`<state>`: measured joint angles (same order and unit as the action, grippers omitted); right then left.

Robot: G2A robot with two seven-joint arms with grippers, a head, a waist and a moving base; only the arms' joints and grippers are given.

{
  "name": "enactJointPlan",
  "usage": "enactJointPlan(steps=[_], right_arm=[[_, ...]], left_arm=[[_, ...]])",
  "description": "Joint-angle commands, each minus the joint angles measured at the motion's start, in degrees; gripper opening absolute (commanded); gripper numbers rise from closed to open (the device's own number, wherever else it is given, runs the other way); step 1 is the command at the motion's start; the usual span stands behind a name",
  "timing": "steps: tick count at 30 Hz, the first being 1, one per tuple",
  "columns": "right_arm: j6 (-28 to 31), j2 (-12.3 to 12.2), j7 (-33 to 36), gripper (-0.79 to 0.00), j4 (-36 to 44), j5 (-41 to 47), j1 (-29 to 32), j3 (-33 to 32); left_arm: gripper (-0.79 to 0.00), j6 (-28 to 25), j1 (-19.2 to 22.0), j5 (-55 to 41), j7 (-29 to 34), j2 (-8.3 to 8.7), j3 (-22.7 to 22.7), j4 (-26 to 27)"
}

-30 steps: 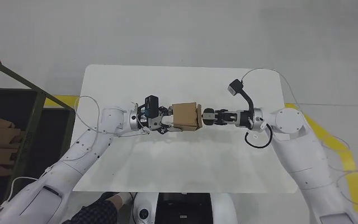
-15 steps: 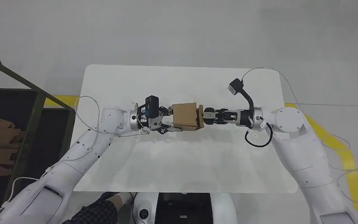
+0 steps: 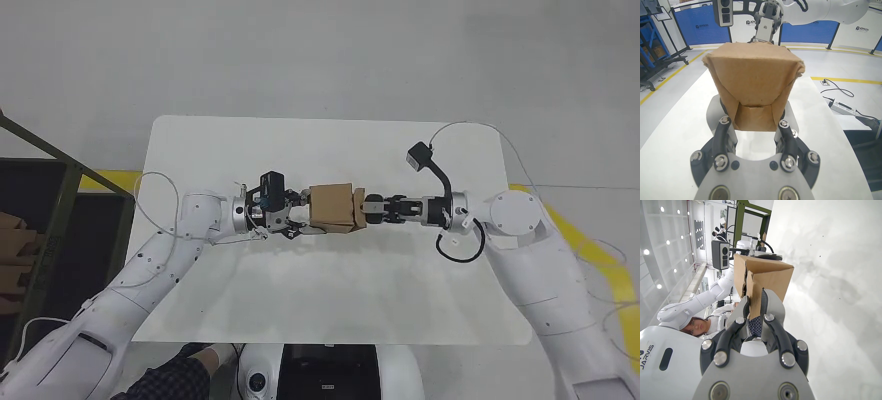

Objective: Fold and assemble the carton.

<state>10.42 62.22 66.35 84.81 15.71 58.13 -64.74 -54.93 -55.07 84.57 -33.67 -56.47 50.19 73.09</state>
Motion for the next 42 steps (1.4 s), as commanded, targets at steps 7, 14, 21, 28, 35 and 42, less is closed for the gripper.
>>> enactJointPlan(steps=[7, 14, 21, 28, 35, 42], right_arm=[[-0.4, 0.0, -0.3, -0.708, 0.3, -0.2, -0.4, 0.7], [-0.6, 0.0, -0.6, -0.739, 0.6, -0.2, -0.8, 1.2], [-1.2, 0.1, -1.3, -0.757, 1.4, -0.8, -1.0, 1.8], [-1.6, 0.3, -2.2, -0.770, 1.9, -1.1, -1.5, 3.0], [-1.2, 0.1, -2.4, -0.625, 2.0, -0.6, -1.1, 2.5], [-0.8, -0.5, -2.2, -0.668, 3.4, -0.3, 0.6, 0.4]], left_arm=[[-0.311, 0.1, -0.3, 0.8, -0.2, -0.02, 0.4, 0.4], [-0.314, 0.5, -0.7, 2.0, -0.2, 0.03, 0.6, 1.1], [-0.317, 1.3, -1.3, 3.7, -0.4, 0.09, 0.7, 2.2], [-0.329, 1.2, -1.4, 4.2, -0.7, 0.03, 0.7, 2.5], [-0.314, 0.6, -1.3, 2.8, -1.0, -0.09, 1.1, 1.3], [-0.305, 0.5, -1.0, 1.5, -0.4, -0.25, 1.5, 0.1]])
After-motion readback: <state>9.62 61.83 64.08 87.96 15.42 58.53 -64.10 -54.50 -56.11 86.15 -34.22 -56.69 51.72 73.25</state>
